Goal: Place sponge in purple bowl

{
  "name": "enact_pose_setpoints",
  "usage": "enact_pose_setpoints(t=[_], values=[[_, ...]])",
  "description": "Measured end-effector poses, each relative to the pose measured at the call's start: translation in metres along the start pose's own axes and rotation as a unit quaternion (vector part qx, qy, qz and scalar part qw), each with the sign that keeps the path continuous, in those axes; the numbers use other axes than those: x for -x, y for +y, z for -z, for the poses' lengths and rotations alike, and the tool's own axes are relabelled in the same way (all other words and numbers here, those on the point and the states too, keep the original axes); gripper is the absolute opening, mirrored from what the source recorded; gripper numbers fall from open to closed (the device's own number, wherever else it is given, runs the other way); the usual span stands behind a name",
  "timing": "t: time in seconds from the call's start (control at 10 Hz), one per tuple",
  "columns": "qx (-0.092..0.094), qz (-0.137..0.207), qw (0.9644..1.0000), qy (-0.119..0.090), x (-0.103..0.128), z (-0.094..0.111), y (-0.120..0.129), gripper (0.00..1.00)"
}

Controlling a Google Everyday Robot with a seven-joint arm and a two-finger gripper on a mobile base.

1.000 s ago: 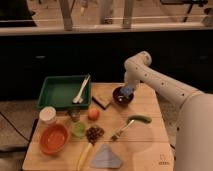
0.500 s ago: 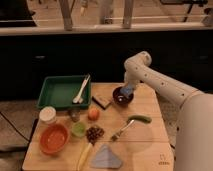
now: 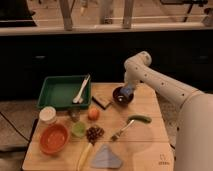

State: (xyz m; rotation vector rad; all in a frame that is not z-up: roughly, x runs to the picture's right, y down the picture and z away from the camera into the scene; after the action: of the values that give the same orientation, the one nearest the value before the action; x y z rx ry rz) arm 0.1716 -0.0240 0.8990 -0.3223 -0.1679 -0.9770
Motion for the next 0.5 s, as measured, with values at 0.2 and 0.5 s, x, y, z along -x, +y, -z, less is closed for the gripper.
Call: enact_pose_setpoints(t=[0.2, 0.5], values=[[0.000, 0.005, 1.0000, 0.000, 0.0003, -0.0001, -0.0001, 0.04], [-0.001, 0.012, 0.9999, 0.002, -0.0027, 0.0000, -0.0002, 0.04]])
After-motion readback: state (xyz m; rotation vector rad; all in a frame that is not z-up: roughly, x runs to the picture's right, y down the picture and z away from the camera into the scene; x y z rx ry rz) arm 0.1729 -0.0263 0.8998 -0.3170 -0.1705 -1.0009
